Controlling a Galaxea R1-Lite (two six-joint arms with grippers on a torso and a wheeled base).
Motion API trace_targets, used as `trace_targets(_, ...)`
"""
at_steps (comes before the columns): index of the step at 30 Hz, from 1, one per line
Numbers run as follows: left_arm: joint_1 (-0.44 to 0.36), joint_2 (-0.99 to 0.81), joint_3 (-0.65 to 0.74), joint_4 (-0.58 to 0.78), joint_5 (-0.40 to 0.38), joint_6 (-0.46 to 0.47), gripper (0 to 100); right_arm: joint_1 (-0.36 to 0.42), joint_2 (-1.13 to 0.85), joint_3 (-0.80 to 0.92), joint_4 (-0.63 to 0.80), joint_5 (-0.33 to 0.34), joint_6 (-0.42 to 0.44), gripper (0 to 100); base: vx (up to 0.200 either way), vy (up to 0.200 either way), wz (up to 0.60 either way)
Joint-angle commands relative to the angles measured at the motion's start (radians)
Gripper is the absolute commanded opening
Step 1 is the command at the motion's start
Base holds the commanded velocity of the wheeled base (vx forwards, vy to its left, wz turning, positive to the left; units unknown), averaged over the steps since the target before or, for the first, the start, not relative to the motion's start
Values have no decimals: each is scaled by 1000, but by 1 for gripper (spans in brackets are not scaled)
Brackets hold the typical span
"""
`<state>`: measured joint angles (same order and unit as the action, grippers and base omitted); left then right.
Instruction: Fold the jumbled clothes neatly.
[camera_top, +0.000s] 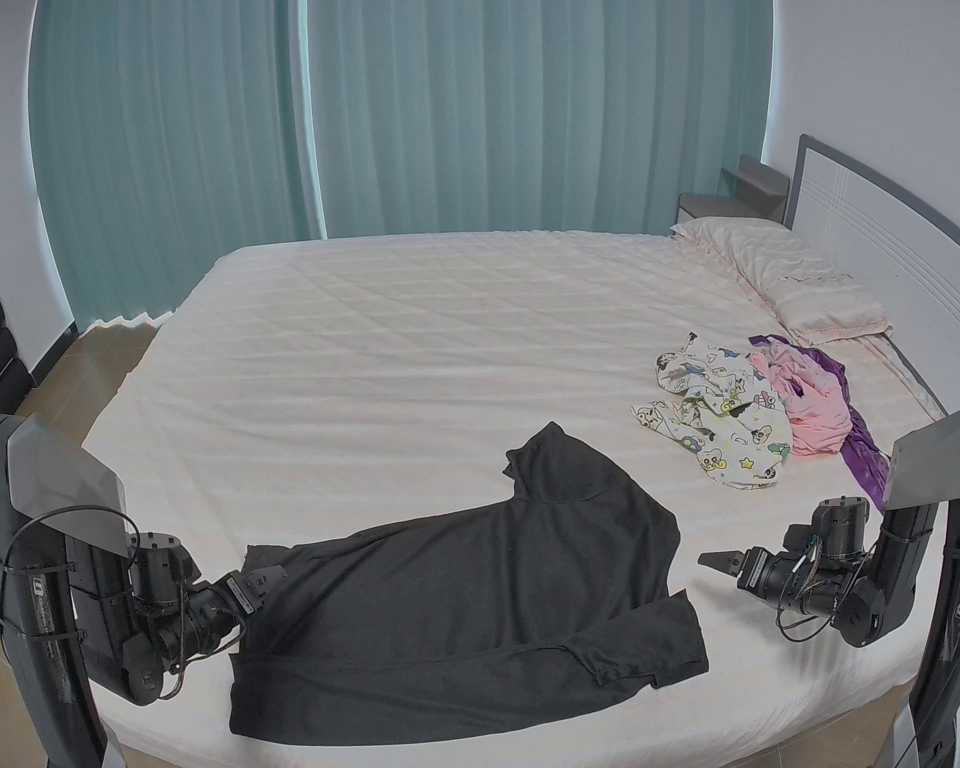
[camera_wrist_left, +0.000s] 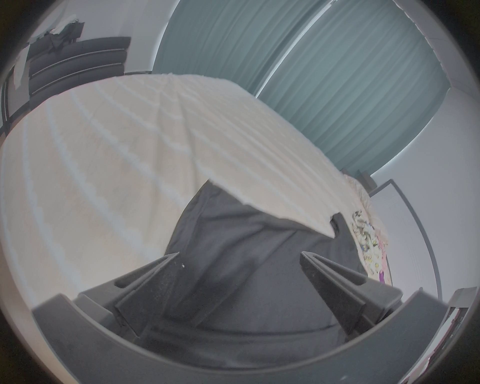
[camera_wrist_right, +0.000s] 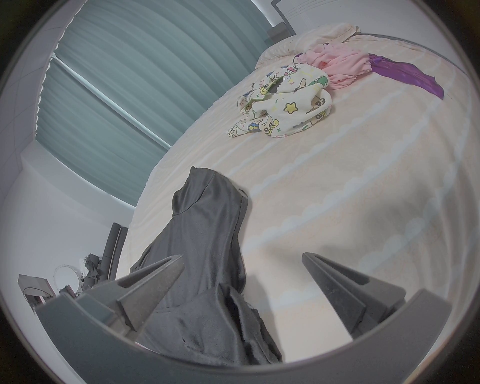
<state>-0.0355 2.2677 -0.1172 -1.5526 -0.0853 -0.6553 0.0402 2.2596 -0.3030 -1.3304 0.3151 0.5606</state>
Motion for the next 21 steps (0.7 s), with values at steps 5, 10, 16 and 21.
trace_targets(5,14,-22,-140,35,38,54,100,30,-5,30,-32,-1,-2,100,0,0,0)
trace_targets(10,23,53,-289,118,39,109,100,46,-3,56,-69,-2,-4,100,0,0,0)
trace_targets(16,29,139,-414,226,41,189,100,47,5,58,-72,-2,-5,100,0,0,0)
trace_targets(21,59,170,-455,227,64,207,100,47,6,56,-72,-2,-5,100,0,0,0)
